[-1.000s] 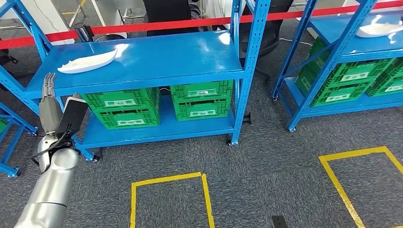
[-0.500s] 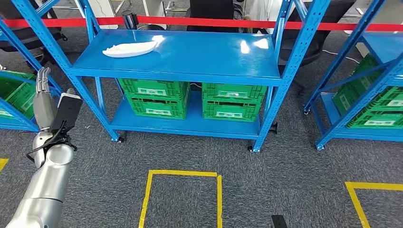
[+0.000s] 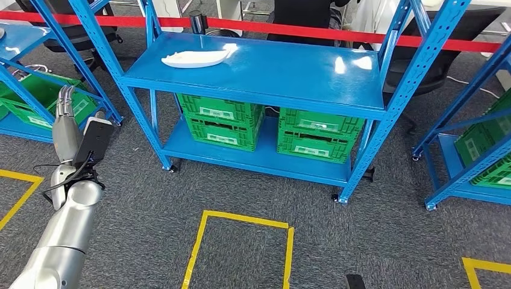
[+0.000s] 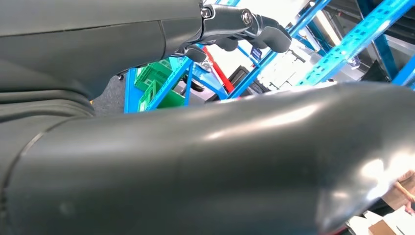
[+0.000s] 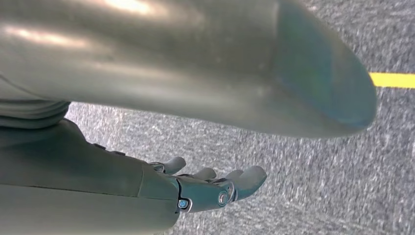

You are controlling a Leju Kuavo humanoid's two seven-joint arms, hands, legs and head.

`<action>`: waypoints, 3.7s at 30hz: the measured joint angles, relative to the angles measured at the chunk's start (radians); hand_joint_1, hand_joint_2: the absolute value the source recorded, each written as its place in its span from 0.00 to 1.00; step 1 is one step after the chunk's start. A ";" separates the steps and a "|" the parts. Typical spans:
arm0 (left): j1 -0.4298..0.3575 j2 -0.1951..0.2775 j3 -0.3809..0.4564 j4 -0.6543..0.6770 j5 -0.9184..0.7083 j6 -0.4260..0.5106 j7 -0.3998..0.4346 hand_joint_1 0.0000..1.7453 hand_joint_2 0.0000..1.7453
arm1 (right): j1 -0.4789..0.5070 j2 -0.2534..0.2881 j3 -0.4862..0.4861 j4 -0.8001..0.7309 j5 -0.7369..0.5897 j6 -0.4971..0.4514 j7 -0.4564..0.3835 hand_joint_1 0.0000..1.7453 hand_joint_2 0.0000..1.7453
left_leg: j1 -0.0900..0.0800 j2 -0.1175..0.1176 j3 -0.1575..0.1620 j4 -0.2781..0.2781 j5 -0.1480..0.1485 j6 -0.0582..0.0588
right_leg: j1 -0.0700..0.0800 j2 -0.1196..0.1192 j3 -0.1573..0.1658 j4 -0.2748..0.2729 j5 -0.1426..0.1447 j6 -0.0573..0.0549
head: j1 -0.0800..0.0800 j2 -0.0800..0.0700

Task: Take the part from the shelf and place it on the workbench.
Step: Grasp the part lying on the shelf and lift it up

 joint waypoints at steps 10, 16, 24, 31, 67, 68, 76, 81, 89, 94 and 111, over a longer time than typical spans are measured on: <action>-0.006 -0.005 0.000 0.000 0.018 0.014 -0.013 0.00 0.00 | 0.000 0.002 -0.006 0.000 0.002 0.017 0.001 0.00 0.00 | 0.002 0.002 0.008 -0.017 0.011 -0.023 | 0.003 0.002 -0.001 0.001 0.001 -0.013 | 0.000 0.000; -0.005 -0.009 0.000 -0.004 0.018 0.023 -0.011 0.00 0.00 | 0.000 0.002 -0.009 0.000 0.007 0.026 0.005 0.00 0.00 | 0.001 0.002 0.006 -0.015 0.011 -0.024 | 0.002 0.002 -0.001 0.000 0.002 -0.013 | 0.000 0.000; -0.005 -0.011 0.000 -0.019 0.017 0.023 -0.003 0.00 0.00 | 0.000 0.002 -0.012 0.000 0.017 0.029 0.008 0.00 0.00 | 0.000 0.002 0.004 -0.013 0.010 -0.023 | 0.001 0.002 0.000 -0.002 0.003 -0.011 | 0.000 0.000; -0.004 -0.013 0.000 -0.023 0.014 0.022 -0.003 0.00 0.00 | 0.000 0.002 -0.013 0.000 0.018 0.030 0.010 0.00 0.00 | 0.000 0.002 0.004 -0.013 0.010 -0.022 | 0.001 0.002 0.000 -0.003 0.003 -0.011 | 0.000 0.000; -0.005 -0.013 0.000 -0.015 0.008 0.023 -0.013 0.00 0.00 | 0.000 0.008 -0.020 0.000 0.018 0.042 0.031 0.00 0.00 | 0.000 0.002 0.004 -0.013 0.010 -0.022 | 0.001 0.002 0.000 -0.003 0.003 -0.011 | 0.000 0.000; -0.005 -0.013 0.000 -0.015 0.008 0.023 -0.013 0.00 0.00 | 0.000 0.008 -0.020 0.000 0.018 0.042 0.031 0.00 0.00 | 0.000 0.002 0.004 -0.013 0.010 -0.022 | 0.001 0.002 0.000 -0.003 0.003 -0.011 | 0.000 0.000; -0.005 -0.013 0.000 -0.013 0.010 0.023 -0.018 0.00 0.00 | 0.000 0.008 -0.020 0.000 0.018 0.044 0.030 0.00 0.00 | 0.000 0.002 0.004 -0.013 0.010 -0.022 | 0.001 0.002 0.000 -0.003 0.003 -0.011 | 0.000 0.000; -0.005 -0.013 0.000 -0.013 0.016 0.023 -0.021 0.00 0.00 | 0.000 0.008 -0.021 0.000 0.018 0.044 0.027 0.00 0.00 | -0.001 0.002 0.003 -0.010 0.008 -0.020 | -0.001 0.002 0.000 -0.004 0.004 -0.009 | 0.000 0.000; -0.005 -0.013 0.000 -0.013 0.018 0.023 -0.019 0.00 0.00 | 0.000 0.012 -0.021 0.000 0.024 0.044 0.035 0.00 0.00 | -0.005 0.002 -0.003 0.001 0.001 -0.008 | -0.004 0.001 0.000 -0.005 0.004 0.002 | 0.000 0.000; -0.007 -0.015 0.000 -0.016 0.018 0.023 -0.013 0.00 0.00 | -0.001 0.014 -0.021 0.000 0.034 0.045 0.041 0.00 0.00 | 0.005 0.005 0.012 -0.026 0.014 0.011 | -0.001 0.000 -0.016 0.039 -0.030 0.020 | 0.004 0.000; -0.010 -0.014 -0.001 -0.011 0.021 0.023 -0.018 0.00 0.00 | -0.003 0.012 -0.021 0.000 0.040 0.050 0.044 0.00 0.00 | 0.014 0.027 -0.065 0.149 -0.088 -0.051 | -0.005 -0.003 -0.001 -0.010 0.010 -0.031 | -0.005 0.000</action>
